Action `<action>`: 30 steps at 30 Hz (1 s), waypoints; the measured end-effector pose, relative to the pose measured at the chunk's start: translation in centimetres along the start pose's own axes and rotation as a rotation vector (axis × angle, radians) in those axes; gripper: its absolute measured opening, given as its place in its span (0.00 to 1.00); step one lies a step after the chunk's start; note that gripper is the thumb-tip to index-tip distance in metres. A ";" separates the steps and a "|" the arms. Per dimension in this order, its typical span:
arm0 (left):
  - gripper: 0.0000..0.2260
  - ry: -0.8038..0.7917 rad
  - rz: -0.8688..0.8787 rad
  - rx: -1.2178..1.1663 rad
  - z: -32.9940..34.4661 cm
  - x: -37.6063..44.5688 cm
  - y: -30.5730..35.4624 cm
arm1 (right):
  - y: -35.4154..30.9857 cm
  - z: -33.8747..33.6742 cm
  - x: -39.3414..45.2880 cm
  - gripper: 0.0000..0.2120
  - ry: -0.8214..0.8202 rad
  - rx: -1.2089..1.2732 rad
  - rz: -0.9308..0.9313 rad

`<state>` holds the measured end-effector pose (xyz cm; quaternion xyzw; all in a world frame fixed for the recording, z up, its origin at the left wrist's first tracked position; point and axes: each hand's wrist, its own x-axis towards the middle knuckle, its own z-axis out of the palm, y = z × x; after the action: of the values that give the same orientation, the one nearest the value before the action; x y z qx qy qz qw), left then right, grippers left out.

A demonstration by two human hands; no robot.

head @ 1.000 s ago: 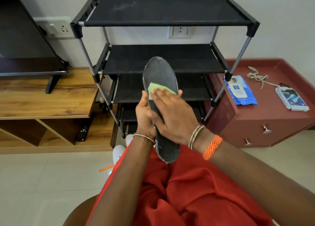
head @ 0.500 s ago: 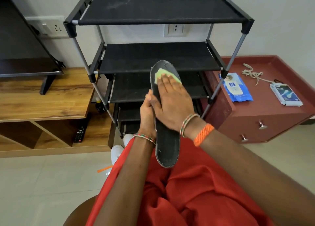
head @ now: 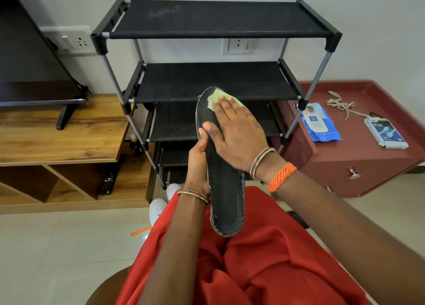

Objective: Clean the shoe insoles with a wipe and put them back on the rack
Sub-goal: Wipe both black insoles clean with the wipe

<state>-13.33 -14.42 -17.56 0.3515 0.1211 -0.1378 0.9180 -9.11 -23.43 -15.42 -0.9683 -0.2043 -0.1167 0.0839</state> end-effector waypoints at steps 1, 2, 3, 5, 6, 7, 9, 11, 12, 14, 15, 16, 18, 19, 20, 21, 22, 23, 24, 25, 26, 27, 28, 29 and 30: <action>0.22 0.002 0.000 -0.012 -0.2 0.1 0.0 | 0.1 -0.1 0.3 0.34 0.006 -0.001 0.003; 0.22 0.010 0.027 -0.030 -0.3 0.2 0.1 | 0.0 -0.2 0.1 0.35 0.015 -0.006 -0.010; 0.22 0.021 0.072 -0.042 -0.5 0.3 0.4 | -0.4 -0.2 -0.6 0.36 0.025 -0.015 -0.037; 0.22 0.022 0.142 -0.051 -0.8 0.7 1.0 | -1.6 -0.2 -2.9 0.36 0.015 -0.012 -0.087; 0.23 0.019 0.144 -0.054 -0.8 0.7 1.2 | -2.2 0.0 -4.3 0.36 -0.002 -0.008 -0.101; 0.24 0.020 0.133 -0.053 -0.9 0.7 1.3 | -2.5 0.1 -5.3 0.36 -0.016 -0.007 -0.104; 0.24 0.014 0.119 -0.062 -1.1 0.7 1.0 | -2.2 0.1 -5.4 0.36 -0.034 -0.007 -0.077; 0.24 0.007 0.114 -0.089 -0.9 0.4 0.4 | -1.4 -0.1 -3.7 0.36 -0.022 -0.001 -0.024; 0.25 -0.001 0.098 -0.116 -0.8 0.2 0.1 | -1.0 -0.3 -2.8 0.36 -0.011 -0.003 0.003; 0.27 -0.016 0.086 -0.157 -0.7 -0.2 -0.3 | -0.5 -0.4 -1.7 0.36 -0.003 -0.004 0.035; 0.28 -0.017 0.100 -0.178 -0.7 -0.3 -0.3 | -0.5 -0.4 -1.7 0.36 -0.006 -0.003 0.035; 0.27 -0.014 0.120 -0.201 -0.6 -0.5 -0.4 | -0.8 -0.5 -2.2 0.36 -0.004 -0.006 0.021; 0.26 0.019 0.170 -0.223 -1.0 -0.5 -0.6 | -1.4 -0.7 -4.1 0.37 -0.017 -0.016 -0.023; 0.25 0.038 0.191 -0.213 -1.3 -0.5 -0.7 | -1.8 -0.8 -5.2 0.37 -0.042 -0.017 -0.045; 0.24 0.046 0.195 -0.203 -1.5 -0.6 -0.7 | -2.1 -0.9 -6.2 0.38 -0.072 -0.018 -0.068; 0.23 0.045 0.183 -0.198 -1.7 -0.7 -0.9 | -2.4 -0.9 -6.9 0.38 -0.098 -0.018 -0.087; 0.24 0.030 0.164 -0.194 -1.7 -1.0 -1.1 | -2.5 -0.9 -7.1 0.39 -0.118 -0.015 -0.100; 0.23 0.017 0.155 -0.190 -1.7 -1.0 -1.4 | -2.4 -0.9 -6.9 0.39 -0.128 -0.005 -0.104; 0.21 0.003 0.153 -0.187 -1.4 -1.1 -1.7 | -2.2 -0.9 -6.3 0.38 -0.129 0.016 -0.102; 0.19 -0.011 0.153 -0.185 -1.1 -1.2 -1.9 | -1.8 -0.9 -5.3 0.37 -0.114 0.043 -0.099; 0.18 -0.034 0.140 -0.191 -0.7 -1.3 -2.0 | -1.5 -1.0 -4.2 0.36 -0.092 0.070 -0.096; 0.19 -0.051 0.118 -0.202 -0.4 -1.5 -2.1 | -1.2 -1.3 -3.2 0.33 -0.082 0.096 -0.092; 0.20 -0.063 0.098 -0.215 -0.4 -1.5 -2.1 | -1.0 -1.6 -2.4 0.30 -0.069 0.135 -0.093; 0.23 -0.063 0.087 -0.227 -0.6 -1.5 -2.0 | -0.9 -1.9 -1.8 0.26 -0.044 0.187 -0.102; 0.24 -0.067 0.081 -0.239 -0.8 -1.4 -1.9 | -0.9 -1.9 -1.7 0.23 0.005 0.234 -0.121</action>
<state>-15.42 -14.97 -18.87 0.2392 0.0918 -0.0970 0.9617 -11.36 -23.66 -13.91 -0.9375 -0.2744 -0.0996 0.1894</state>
